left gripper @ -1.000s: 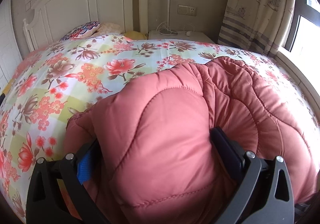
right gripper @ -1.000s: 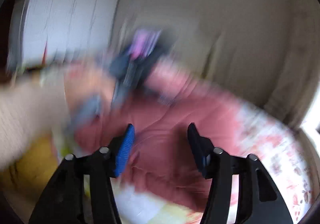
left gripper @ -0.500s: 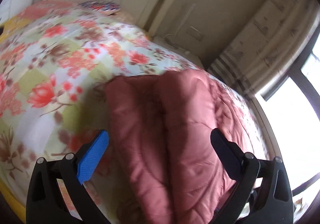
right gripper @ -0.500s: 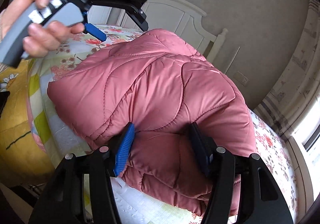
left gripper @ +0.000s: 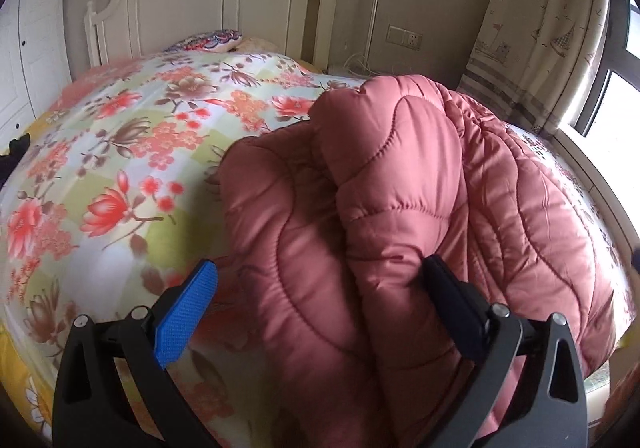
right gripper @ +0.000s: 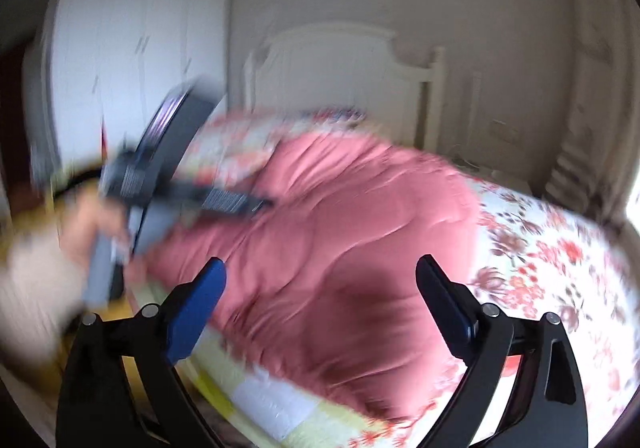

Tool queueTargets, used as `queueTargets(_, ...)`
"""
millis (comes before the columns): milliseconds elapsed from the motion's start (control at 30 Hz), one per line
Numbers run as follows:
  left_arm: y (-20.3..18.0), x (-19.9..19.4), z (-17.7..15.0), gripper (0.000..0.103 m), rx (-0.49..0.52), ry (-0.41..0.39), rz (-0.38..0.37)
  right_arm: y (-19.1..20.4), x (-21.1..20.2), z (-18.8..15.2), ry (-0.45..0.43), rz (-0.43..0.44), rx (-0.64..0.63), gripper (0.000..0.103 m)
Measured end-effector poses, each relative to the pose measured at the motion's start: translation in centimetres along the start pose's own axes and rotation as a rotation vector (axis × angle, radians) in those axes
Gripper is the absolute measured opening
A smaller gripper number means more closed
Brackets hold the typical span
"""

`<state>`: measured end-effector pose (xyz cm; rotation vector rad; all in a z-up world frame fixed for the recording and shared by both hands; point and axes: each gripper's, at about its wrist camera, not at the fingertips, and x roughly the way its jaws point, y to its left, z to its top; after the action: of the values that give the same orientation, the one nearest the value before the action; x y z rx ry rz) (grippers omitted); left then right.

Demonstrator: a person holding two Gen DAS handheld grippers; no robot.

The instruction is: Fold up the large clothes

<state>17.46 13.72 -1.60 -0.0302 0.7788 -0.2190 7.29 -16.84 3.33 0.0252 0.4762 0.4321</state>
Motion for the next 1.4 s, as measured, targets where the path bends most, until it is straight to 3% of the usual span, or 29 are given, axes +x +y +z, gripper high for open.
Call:
queueTargets(100,1.2,0.6,-0.1,0.101,-0.065,0.051,-0.067,-4.6,1.3,0.2,0.089,0.083,0.205,0.092)
queueTargets(233,3.7,2.3,-0.4,0.101,-0.212,0.149,-0.249,-8.1,5.5,-1.4,0.261,0.154,0.358,0.092)
queueTargets(333,5.0,3.9,-1.2,0.101,-0.315,0.208,-0.407,-9.4,7.5,-2.6,0.326,0.245,0.458,0.099)
queueTargets(467,5.0,3.8,-1.8,0.101,-0.313,0.172,-0.460,-9.8,9.0,-4.3,0.397,0.367,0.556,0.099)
queueTargets(600,4.1,4.5,-2.1,0.101,-0.327,0.196,-0.593,-8.7,8.7,-4.6,0.385,0.357,0.504,0.099)
queueTargets(767,2.8,4.5,-2.2,0.099,-0.275,0.193,-0.644,-7.4,8.0,-5.0,0.345,0.335,0.463,0.098)
queueTargets(867,2.9,4.2,-2.6,0.062,-0.304,0.168,-0.718,-6.7,6.8,-5.3,0.299,0.306,0.431,0.087)
queueTargets(900,2.9,3.9,-2.6,0.054,-0.298,0.151,-0.725,-6.8,6.6,-5.2,0.284,0.292,0.417,0.083)
queueTargets(1000,1.4,3.1,-2.1,0.047,-0.264,0.108,-0.700,-6.3,5.2,-4.9,0.235,0.253,0.376,0.076)
queueTargets(1133,-2.3,2.2,-0.1,0.045,-0.200,0.041,-0.672,-6.7,2.9,-3.9,0.149,0.188,0.332,0.070)
queueTargets(1400,-9.5,1.1,7.8,0.045,-0.093,-0.032,-0.729,-11.3,-3.4,0.3,-0.070,0.075,0.332,0.070)
